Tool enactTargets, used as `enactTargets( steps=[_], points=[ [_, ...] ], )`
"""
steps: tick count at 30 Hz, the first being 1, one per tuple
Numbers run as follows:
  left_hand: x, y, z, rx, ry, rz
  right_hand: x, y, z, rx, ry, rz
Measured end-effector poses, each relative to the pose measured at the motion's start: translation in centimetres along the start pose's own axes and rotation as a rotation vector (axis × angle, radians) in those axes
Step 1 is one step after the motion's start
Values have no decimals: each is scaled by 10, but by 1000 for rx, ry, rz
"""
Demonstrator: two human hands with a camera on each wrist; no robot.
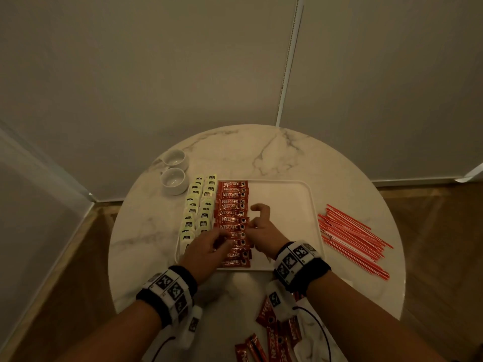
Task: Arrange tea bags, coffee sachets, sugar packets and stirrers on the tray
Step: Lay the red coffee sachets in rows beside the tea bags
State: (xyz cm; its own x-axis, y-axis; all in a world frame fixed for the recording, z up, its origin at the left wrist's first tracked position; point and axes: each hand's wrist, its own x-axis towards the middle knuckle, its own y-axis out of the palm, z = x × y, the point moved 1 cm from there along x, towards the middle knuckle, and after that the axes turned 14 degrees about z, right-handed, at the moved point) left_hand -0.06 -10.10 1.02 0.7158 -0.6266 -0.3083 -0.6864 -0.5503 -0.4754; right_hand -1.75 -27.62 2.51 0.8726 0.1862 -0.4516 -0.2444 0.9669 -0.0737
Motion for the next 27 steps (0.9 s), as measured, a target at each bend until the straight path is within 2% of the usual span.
enactTargets(
  steps=[2, 4, 9, 15, 18, 20, 23, 25, 27],
  points=[
    [5, -2, -15, -313, -32, 13, -2, 9, 8, -133, -41, 100],
    [9, -3, -23, -410, -30, -1, -3, 18, 11, -280, -57, 137],
    [9, -8, -20, -331, 42, -15, -10, 15, 14, -378, -109, 143],
    [3, -12, -10, -341, 37, -4, -18, 9, 15, -426, -84, 204],
    [2, -14, -10, -380, 21, -24, -19, 4, 12, -364, -61, 215],
    [2, -15, -12, -422, 1, -47, -19, 0, 12, -431, -82, 145],
    [4, -14, -13, -633, -59, -36, -18, 2, 13, -653, -250, -80],
    [6, -13, -15, -751, -85, -46, -17, 8, 13, -723, -349, -103],
    [6, -14, -16, -686, -68, -79, -14, 11, 10, -763, -394, -72]
  ],
)
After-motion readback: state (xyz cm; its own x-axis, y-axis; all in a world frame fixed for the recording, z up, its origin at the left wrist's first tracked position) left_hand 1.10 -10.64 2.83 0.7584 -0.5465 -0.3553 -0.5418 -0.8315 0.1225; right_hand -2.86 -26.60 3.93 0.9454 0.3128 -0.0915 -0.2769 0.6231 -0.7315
